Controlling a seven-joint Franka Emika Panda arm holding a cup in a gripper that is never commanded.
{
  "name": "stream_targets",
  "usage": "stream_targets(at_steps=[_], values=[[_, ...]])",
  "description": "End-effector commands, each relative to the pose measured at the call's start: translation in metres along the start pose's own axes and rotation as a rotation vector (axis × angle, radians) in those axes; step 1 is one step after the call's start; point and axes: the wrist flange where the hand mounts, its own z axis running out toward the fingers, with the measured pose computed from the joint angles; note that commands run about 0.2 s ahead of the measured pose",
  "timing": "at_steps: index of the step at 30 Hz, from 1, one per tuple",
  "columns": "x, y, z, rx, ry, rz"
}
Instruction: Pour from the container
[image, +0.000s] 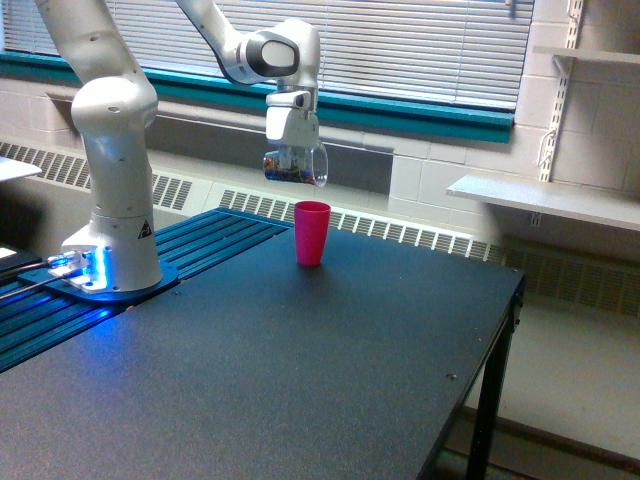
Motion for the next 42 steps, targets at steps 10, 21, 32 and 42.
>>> stream_targets(at_steps=[10, 21, 32, 42], values=[[-0.016, 0.013, 0.007, -0.027, -0.014, 0.020], [-0.015, 0.022, 0.018, -0.047, -0.053, 0.039], [-0.008, 0.020, 0.030, -0.065, -0.087, 0.032], [-0.006, 0.016, 0.037, -0.089, -0.109, 0.009]])
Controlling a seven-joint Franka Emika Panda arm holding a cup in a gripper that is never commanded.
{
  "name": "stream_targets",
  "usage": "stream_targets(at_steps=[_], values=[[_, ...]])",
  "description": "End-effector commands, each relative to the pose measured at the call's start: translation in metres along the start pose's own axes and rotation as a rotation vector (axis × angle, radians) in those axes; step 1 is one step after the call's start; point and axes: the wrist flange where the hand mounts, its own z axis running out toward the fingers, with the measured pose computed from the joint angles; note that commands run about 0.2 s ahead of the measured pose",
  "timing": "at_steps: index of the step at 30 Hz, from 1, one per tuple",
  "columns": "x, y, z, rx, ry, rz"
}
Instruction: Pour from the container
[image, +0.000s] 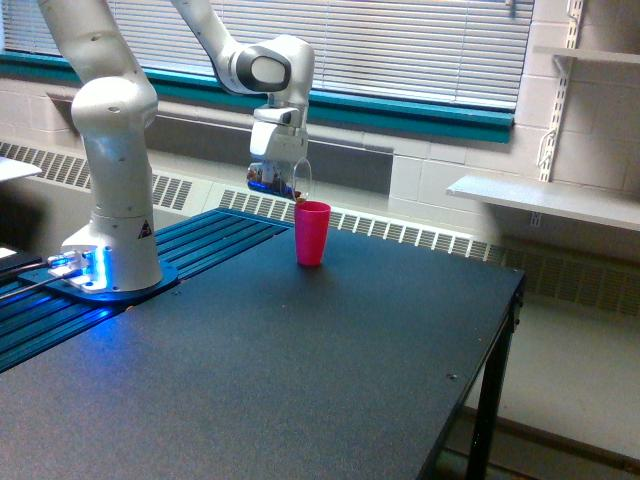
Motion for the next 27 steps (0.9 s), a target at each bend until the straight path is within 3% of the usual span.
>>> stream_targets(at_steps=[1, 9, 27], values=[[0.002, -0.005, 0.001, -0.005, -0.016, -0.038], [0.001, -0.005, 0.006, -0.035, -0.029, -0.067], [0.008, -0.016, 0.002, -0.054, -0.024, -0.109]])
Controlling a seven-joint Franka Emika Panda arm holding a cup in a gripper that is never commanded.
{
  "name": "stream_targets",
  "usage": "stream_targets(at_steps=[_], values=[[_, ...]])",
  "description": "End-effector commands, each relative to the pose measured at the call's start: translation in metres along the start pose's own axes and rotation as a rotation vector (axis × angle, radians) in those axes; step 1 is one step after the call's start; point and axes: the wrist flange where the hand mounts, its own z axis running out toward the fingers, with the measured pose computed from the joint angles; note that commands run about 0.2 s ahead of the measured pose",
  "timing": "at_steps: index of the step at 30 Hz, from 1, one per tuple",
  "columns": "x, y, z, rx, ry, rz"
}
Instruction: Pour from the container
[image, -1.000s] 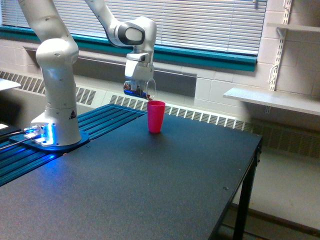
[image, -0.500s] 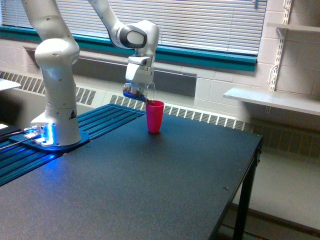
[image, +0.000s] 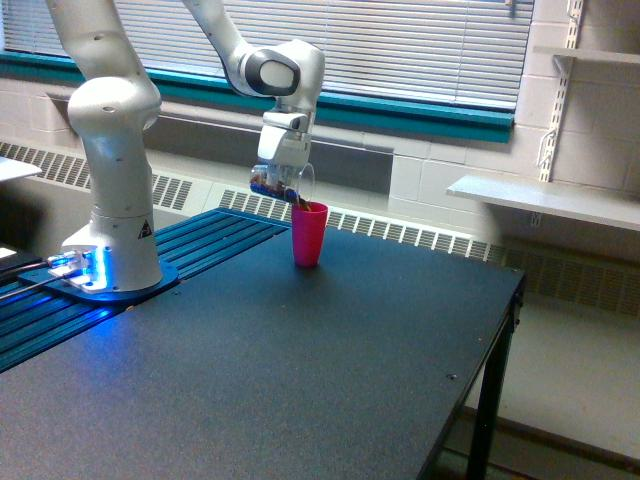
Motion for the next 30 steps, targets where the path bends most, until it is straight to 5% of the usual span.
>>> stream_targets(at_steps=[1, 30], values=[[0.0005, -0.0042, -0.0018, -0.011, 0.002, -0.041], [0.0016, -0.0098, 0.0020, -0.049, -0.015, -0.066]])
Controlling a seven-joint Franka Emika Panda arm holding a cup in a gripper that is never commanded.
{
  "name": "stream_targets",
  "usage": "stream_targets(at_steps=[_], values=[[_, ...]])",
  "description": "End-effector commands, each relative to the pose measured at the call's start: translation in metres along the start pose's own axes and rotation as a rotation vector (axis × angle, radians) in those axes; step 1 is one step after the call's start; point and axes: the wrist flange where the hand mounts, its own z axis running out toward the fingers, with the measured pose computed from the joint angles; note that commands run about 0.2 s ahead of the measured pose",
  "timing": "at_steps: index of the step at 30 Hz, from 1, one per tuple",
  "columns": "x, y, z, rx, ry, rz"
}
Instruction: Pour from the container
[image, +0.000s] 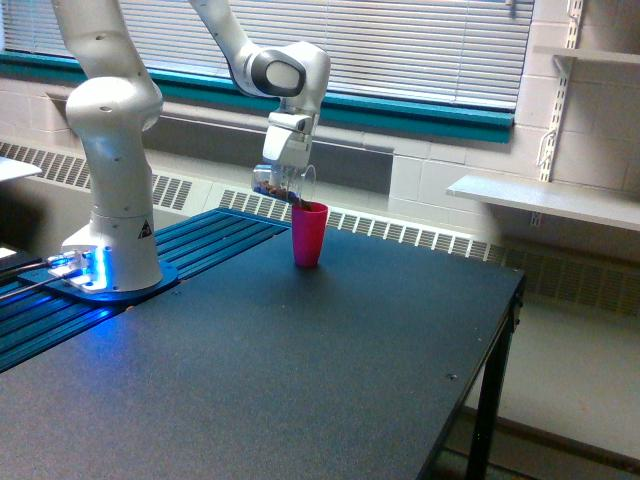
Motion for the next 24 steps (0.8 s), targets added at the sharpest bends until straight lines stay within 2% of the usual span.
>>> stream_targets(at_steps=[1, 24], values=[[0.0018, -0.0016, 0.0014, -0.019, -0.007, -0.022], [0.0000, -0.0048, 0.0000, -0.069, -0.022, -0.084]])
